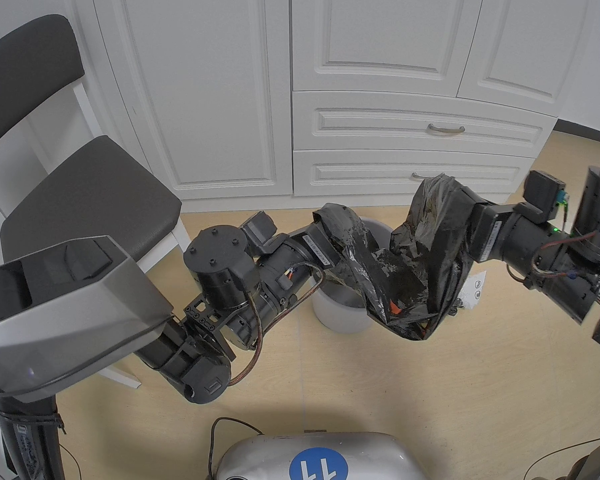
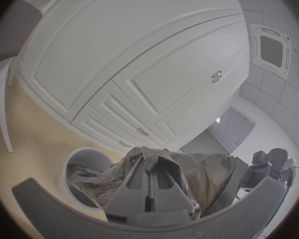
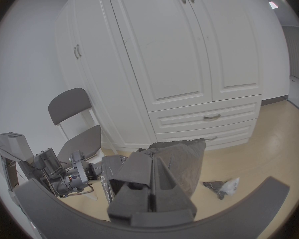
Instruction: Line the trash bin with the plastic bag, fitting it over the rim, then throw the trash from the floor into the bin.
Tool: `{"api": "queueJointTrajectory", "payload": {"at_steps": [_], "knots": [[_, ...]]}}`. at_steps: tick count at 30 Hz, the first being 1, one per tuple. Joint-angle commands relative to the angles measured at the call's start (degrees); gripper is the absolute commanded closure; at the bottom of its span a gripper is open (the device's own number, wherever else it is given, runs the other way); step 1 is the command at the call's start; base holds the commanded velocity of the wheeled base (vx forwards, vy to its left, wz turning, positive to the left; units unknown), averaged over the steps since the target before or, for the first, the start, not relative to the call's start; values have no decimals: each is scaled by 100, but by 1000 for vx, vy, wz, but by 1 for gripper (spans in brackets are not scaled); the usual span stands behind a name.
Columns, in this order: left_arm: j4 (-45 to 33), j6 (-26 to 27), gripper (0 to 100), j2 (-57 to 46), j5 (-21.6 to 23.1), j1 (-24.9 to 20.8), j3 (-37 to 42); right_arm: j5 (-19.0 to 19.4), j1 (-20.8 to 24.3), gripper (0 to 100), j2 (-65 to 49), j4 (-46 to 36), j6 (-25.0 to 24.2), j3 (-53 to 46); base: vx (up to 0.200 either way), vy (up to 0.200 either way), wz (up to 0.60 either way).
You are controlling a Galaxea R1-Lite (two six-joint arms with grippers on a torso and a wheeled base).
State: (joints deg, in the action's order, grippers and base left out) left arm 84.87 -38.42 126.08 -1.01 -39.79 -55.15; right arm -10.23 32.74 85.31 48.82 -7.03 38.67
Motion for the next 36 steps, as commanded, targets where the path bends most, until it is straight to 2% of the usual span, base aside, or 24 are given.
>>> {"api": "queueJointTrajectory", "payload": {"at_steps": [1,6,11,20,24,28,34,35,36], "knots": [[153,-130,100,207,-4,332,-198,258,22,100,1295,611,-26,572,0,0,0],[240,-280,100,216,-13,463,-259,267,4,100,1436,980,-61,642,0,0,0],[249,-288,100,330,-22,463,-119,276,65,100,1453,998,-290,580,0,0,0],[267,-192,100,365,145,437,646,258,426,100,2227,1208,-343,651,0,0,0],[258,-16,100,479,567,472,839,232,496,100,2754,1630,-395,739,0,0,0],[232,195,100,699,620,490,822,223,522,100,3220,1920,-457,879,0,0,0],[188,397,100,1007,646,613,743,223,487,100,3501,1938,-685,1152,0,0,0],[179,424,0,1051,699,630,725,223,487,100,3528,1938,-747,1187,0,0,0],[179,441,0,1077,787,657,699,223,479,100,3545,1938,-773,1213,0,0,0]]}}
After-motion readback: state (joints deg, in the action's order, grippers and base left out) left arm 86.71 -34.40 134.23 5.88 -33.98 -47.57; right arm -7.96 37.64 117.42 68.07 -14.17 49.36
